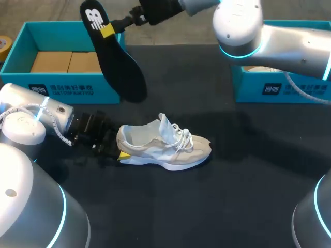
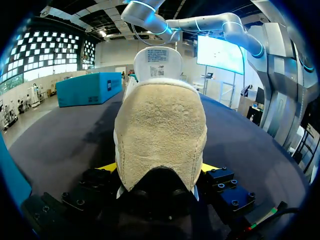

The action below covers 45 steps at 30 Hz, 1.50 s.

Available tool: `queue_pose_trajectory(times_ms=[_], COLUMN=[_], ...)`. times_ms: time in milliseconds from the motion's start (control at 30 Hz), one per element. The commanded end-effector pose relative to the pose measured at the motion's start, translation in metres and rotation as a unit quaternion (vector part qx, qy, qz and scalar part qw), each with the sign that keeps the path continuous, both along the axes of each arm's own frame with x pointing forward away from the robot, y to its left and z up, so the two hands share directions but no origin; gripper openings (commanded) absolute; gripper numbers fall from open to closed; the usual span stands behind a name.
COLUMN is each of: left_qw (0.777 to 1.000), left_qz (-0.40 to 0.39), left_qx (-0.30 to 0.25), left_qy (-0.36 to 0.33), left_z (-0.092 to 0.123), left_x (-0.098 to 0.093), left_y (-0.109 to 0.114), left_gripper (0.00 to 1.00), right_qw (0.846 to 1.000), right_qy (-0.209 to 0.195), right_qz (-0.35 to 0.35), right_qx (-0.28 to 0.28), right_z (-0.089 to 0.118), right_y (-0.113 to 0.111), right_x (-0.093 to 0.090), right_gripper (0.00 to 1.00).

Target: Take the shoe out of the shoebox, open the shoe tongue, remove and reinsert the insole, then place the shoe into the shoebox

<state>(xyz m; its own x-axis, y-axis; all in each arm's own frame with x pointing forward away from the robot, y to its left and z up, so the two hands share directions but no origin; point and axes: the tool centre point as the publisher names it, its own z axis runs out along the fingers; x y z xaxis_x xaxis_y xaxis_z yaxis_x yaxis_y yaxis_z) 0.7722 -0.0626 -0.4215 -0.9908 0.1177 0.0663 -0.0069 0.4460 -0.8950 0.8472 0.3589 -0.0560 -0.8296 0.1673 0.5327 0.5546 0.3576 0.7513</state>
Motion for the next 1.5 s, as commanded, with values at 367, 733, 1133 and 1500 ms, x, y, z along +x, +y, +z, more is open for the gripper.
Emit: queue_pose_trajectory(times_ms=[367,733,1133,1500], left_qw=[1.000,1.000,1.000,1.000], left_qz=[0.000,0.000,0.000,0.000], left_qx=[0.000,0.000,0.000,0.000], left_qy=[0.000,0.000,0.000,0.000], left_z=[-0.001,-0.001,-0.001,-0.001], left_x=[0.001,0.001,0.001,0.001], left_y=[0.000,0.000,0.000,0.000], left_gripper=[0.00,0.00,0.00,0.00], right_qw=[0.997,0.990,0.986,0.983], right_qy=[-0.013,0.046,0.069,0.105], right_qz=[-0.077,-0.121,-0.133,-0.143], right_qx=[0.028,0.060,0.067,0.054], right_z=[0.048,0.073,0.099,0.115], right_y=[-0.058,-0.079,-0.095,-0.104], right_x=[-0.048,-0.075,-0.112,-0.131], right_gripper=[0.00,0.00,0.00,0.00])
